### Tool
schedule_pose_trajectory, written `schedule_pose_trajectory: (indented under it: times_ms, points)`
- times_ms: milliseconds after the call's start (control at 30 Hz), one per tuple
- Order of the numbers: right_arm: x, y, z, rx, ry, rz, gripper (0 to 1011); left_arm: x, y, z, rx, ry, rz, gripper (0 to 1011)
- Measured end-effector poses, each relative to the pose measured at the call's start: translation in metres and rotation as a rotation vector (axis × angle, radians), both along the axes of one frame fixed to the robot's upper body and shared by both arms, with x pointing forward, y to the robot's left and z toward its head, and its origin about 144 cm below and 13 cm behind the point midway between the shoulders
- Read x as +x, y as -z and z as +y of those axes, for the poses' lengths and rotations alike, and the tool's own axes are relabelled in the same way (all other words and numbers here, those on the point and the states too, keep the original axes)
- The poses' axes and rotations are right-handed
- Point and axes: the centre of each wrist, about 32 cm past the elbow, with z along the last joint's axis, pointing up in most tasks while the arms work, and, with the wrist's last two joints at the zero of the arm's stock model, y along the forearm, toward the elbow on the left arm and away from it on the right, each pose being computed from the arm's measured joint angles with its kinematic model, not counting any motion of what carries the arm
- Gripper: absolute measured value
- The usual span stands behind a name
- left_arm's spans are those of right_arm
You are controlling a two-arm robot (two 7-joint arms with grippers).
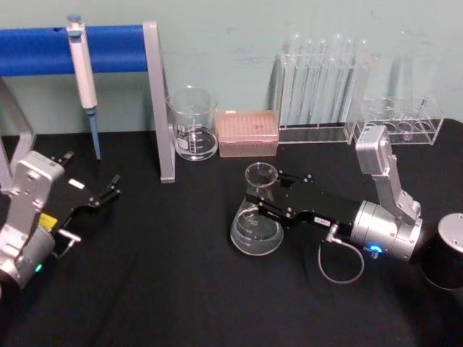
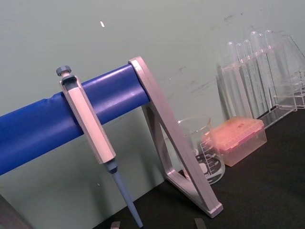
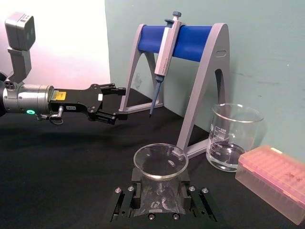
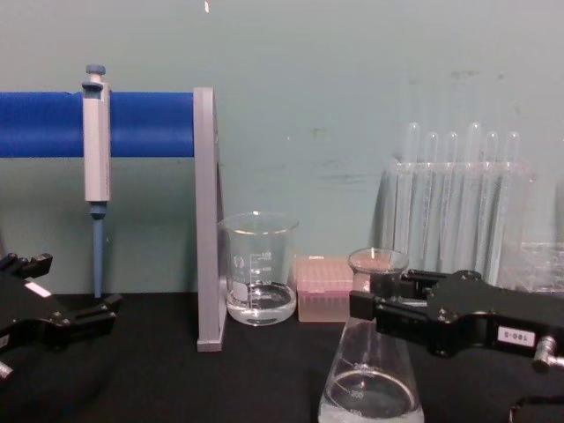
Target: Grasp the erlenmeyer flask with one hand, shake it three times, then place it back.
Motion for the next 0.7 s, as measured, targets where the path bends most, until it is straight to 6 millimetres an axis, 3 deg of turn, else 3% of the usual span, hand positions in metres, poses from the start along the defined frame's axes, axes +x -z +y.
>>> schedule_pose_trajectory:
  times_ms: [700]
  points:
    - [0.0026,0.0062,-0.0016,0.014,-0.002,0.026,450,0.0,0.0,0.0,0.0,0.0,0.0,1001]
